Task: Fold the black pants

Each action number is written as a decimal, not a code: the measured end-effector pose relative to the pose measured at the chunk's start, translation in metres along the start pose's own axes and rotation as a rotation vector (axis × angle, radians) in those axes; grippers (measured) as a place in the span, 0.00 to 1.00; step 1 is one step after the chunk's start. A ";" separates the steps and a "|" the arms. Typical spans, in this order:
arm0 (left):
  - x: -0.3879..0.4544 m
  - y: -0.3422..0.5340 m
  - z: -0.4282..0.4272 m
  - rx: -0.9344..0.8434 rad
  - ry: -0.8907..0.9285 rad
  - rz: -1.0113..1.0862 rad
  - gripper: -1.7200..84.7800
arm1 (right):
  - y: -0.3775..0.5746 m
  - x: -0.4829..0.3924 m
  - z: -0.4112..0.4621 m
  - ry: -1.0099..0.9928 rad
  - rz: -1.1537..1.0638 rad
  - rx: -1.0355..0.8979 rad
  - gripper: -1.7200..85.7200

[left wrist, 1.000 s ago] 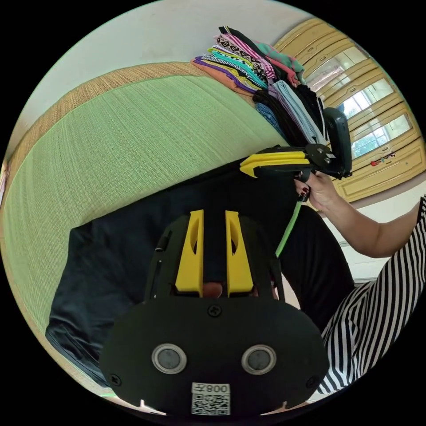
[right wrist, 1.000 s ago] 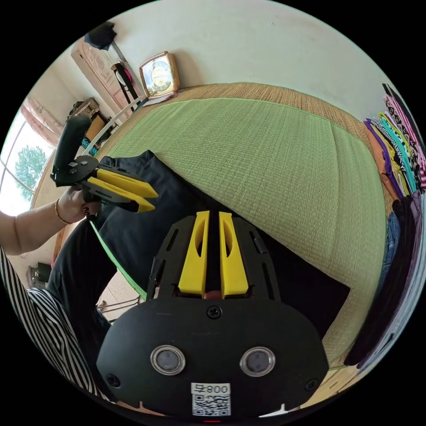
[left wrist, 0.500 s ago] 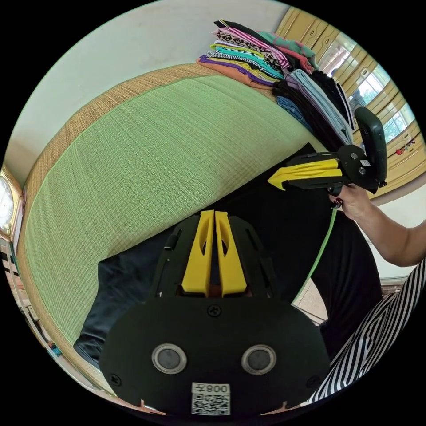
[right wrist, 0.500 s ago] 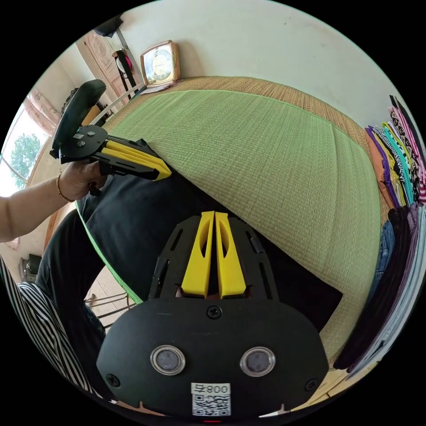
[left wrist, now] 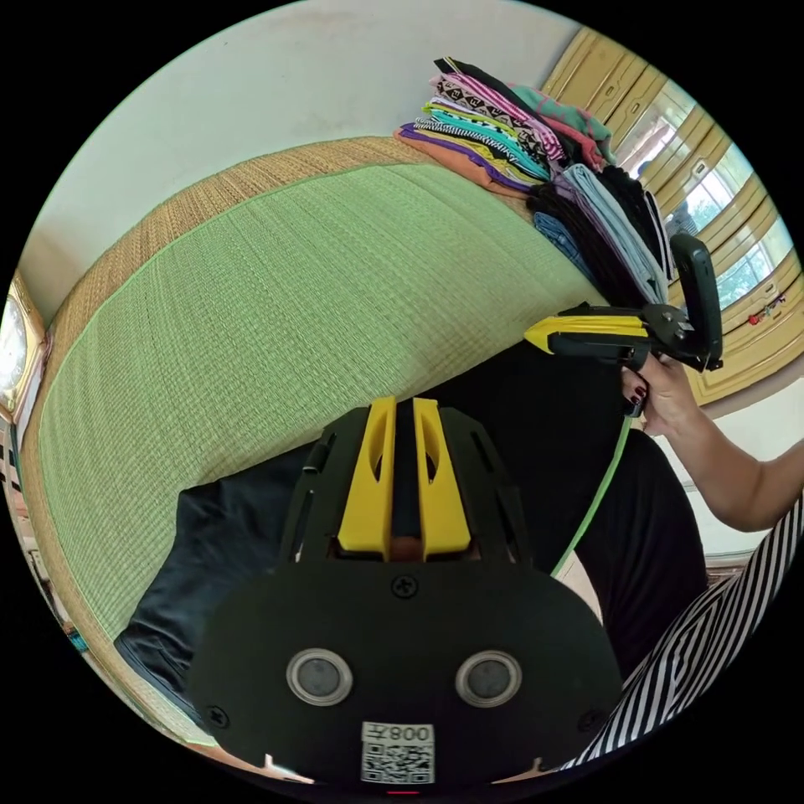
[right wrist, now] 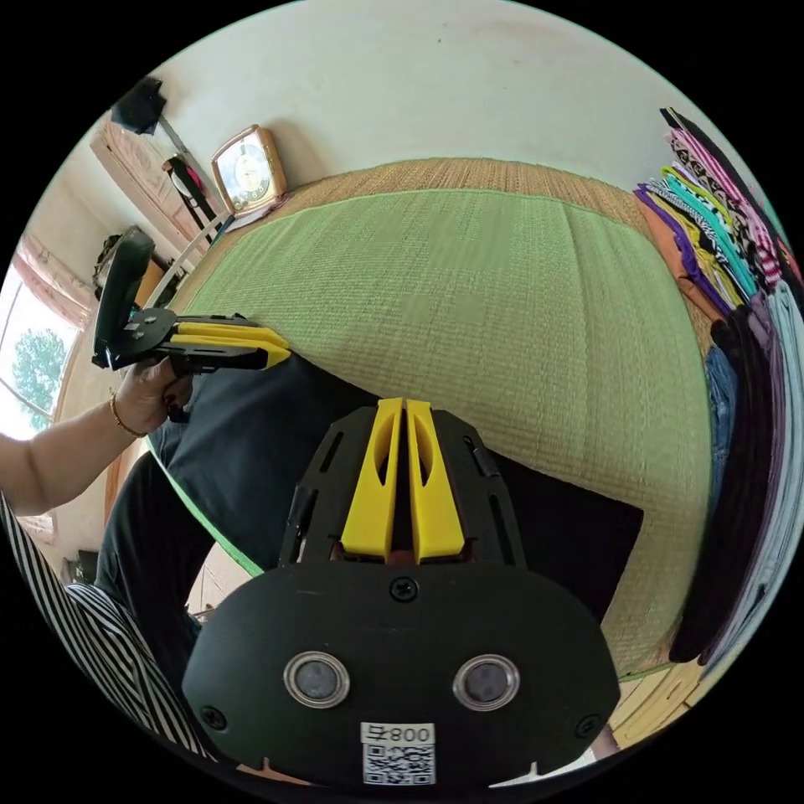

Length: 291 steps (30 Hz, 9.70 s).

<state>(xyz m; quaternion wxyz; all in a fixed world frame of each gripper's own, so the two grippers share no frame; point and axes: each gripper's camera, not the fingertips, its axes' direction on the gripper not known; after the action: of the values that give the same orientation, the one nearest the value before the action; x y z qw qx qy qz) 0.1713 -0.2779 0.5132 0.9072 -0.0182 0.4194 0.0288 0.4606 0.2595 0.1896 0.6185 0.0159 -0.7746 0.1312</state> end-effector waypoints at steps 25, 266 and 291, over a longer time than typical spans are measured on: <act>0.172 -0.140 0.161 -0.142 0.292 0.420 0.11 | 0.154 0.143 -0.208 0.002 0.538 0.074 0.12; 0.017 0.394 -0.579 0.578 0.416 -0.300 0.05 | 0.015 0.089 0.197 -0.711 0.276 0.035 0.04; -0.212 0.593 -0.615 0.630 0.540 -0.909 0.05 | -0.005 -0.139 0.598 -0.468 0.096 -0.368 0.05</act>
<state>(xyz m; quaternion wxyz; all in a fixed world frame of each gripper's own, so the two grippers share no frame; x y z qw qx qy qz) -0.4729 0.2711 0.2716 0.6522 0.0672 0.5729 -0.4918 -0.0765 0.1019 -0.0632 0.4089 -0.1032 -0.9067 0.0102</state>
